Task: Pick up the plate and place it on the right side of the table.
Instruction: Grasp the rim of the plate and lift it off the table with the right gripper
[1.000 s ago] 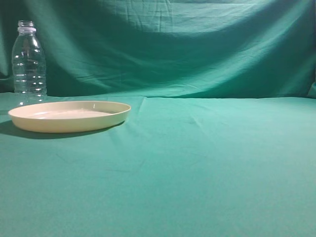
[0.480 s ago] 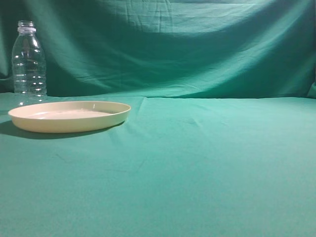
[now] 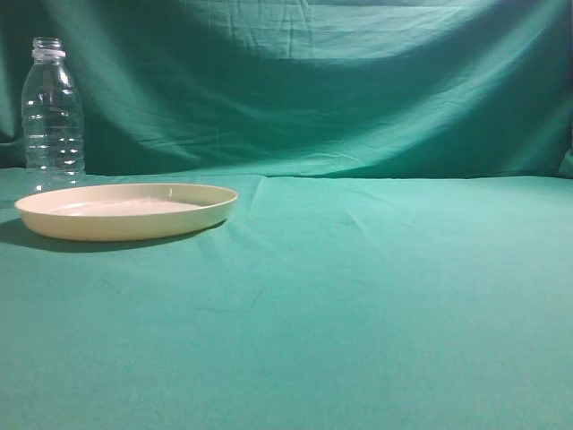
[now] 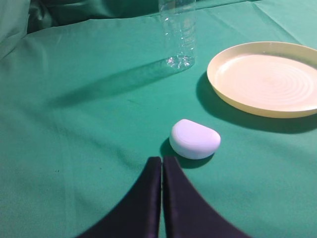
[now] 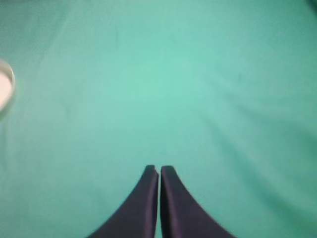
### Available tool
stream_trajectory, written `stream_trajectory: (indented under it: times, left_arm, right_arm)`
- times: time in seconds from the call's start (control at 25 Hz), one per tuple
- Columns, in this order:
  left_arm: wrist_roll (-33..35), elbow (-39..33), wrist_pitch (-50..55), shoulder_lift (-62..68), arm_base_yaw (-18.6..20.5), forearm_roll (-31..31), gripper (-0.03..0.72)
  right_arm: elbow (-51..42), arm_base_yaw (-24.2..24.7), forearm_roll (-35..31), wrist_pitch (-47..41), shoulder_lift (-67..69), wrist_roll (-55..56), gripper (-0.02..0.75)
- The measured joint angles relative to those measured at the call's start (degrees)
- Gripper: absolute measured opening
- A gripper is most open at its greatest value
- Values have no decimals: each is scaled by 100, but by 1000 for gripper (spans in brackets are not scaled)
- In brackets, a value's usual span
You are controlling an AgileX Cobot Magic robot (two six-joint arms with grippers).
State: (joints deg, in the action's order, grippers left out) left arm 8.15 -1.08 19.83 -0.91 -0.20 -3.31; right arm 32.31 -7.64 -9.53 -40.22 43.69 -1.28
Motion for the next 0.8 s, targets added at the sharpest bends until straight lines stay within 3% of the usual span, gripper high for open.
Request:
stream_trajectory:
  times: [0.32, 0.52, 0.8]
  left_arm:
    - [0, 0, 0, 0, 0, 0, 0]
    - [0, 0, 0, 0, 0, 0, 0]
    - [0, 0, 0, 0, 0, 0, 0]
  right_arm:
    - [1464, -155, -754, -558, 1748, -395, 0]
    - [2200, -1203, -734, -385, 2560, -366, 0]
    - [3848, -2629, 538, -854, 4422, 656, 0]
